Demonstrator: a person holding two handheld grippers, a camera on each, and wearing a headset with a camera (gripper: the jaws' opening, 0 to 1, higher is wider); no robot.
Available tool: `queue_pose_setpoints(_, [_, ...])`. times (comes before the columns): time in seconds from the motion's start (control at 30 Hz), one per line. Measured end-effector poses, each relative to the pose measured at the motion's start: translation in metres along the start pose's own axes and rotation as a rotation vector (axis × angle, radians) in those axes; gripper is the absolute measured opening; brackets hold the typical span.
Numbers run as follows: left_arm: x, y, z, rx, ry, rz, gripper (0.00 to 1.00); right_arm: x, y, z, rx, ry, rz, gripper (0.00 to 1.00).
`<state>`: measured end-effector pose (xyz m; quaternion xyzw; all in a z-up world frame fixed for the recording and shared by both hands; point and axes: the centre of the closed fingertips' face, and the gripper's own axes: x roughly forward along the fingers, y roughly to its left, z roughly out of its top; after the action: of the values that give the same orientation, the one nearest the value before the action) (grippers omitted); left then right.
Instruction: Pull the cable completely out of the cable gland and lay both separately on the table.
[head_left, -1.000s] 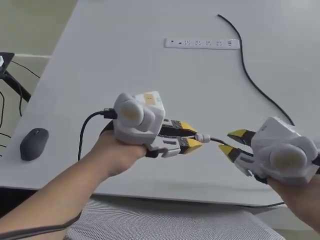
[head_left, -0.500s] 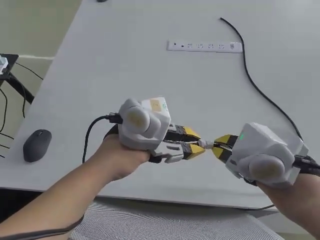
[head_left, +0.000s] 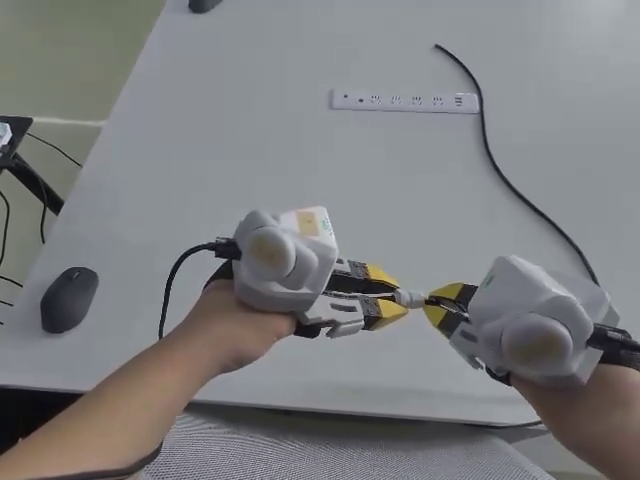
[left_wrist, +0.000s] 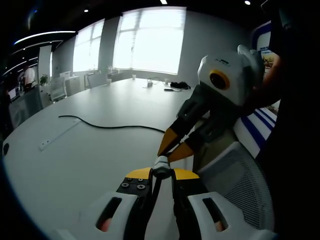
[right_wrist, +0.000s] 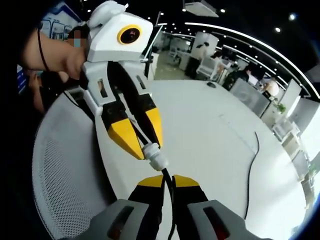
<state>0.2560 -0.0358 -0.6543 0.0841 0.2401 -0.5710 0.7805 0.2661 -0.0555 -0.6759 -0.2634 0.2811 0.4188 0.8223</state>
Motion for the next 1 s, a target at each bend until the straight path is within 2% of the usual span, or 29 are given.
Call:
queue_pose_setpoints(0.2, [-0.001,0.001,0.001,-0.002,-0.006,0.008,0.15,-0.002,-0.007,-0.008,0.105,-0.008,-0.012,0.0])
queue_pose_setpoints(0.3, [-0.002,0.001,0.0,-0.004,-0.009,0.014,0.15,-0.003,-0.011,-0.014,0.183,-0.019,-0.02,0.01])
queue_pose_setpoints(0.5, [-0.001,0.0,0.0,-0.009,-0.013,0.02,0.15,-0.005,-0.016,-0.027,0.26,-0.033,-0.032,0.01])
queue_pose_setpoints(0.63, [0.0,-0.001,0.0,-0.006,-0.011,0.022,0.15,-0.004,-0.02,-0.037,0.352,-0.045,-0.042,0.01])
queue_pose_setpoints(1.0, [-0.003,0.0,0.001,-0.007,-0.013,0.028,0.15,0.0,-0.029,-0.058,0.521,-0.059,-0.072,0.01])
